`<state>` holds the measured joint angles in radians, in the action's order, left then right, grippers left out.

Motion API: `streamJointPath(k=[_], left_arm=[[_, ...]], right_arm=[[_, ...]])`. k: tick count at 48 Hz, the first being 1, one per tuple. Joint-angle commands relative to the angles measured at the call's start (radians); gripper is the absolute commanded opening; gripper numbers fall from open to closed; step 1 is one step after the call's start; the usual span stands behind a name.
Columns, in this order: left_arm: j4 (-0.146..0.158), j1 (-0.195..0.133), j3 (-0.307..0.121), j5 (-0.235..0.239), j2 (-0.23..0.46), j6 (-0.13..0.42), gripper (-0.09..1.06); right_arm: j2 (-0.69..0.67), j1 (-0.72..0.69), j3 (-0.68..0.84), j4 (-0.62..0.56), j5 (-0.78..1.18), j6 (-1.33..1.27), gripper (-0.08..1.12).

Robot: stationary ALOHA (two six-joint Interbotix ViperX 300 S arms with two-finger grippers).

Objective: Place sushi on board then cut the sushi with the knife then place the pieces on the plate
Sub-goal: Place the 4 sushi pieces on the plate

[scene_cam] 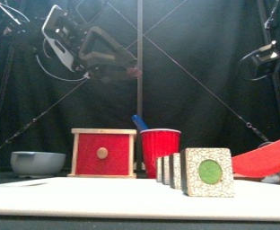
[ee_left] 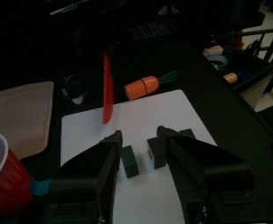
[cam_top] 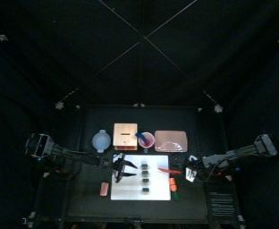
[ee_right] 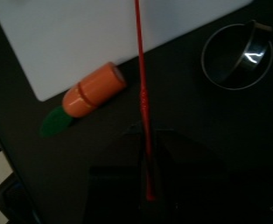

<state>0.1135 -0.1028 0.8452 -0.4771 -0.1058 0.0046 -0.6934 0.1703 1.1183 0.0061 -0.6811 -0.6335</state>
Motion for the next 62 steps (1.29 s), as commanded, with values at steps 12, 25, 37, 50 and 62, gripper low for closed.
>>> streamJointPath(k=[12,25,37,50,62], left_arm=[[-0.026,0.018,0.012,-0.023,-0.017,0.003,0.77],[-0.025,0.046,0.023,-0.023,-0.028,0.003,0.76],[-0.023,0.118,0.058,-0.023,-0.084,0.003,0.76],[0.041,0.195,0.121,-0.012,-0.164,0.003,0.76],[0.060,0.244,0.198,-0.005,-0.258,0.003,0.76]], right_arm=[[0.005,-0.074,0.034,0.054,0.018,0.005,0.63],[-0.002,-0.072,0.018,0.052,-0.026,0.012,0.76],[0.041,-0.072,-0.048,-0.176,0.155,0.006,0.76],[0.268,-0.115,-0.176,-0.459,0.380,0.000,0.78],[0.509,-0.115,-0.354,-0.526,0.396,0.009,0.78]])
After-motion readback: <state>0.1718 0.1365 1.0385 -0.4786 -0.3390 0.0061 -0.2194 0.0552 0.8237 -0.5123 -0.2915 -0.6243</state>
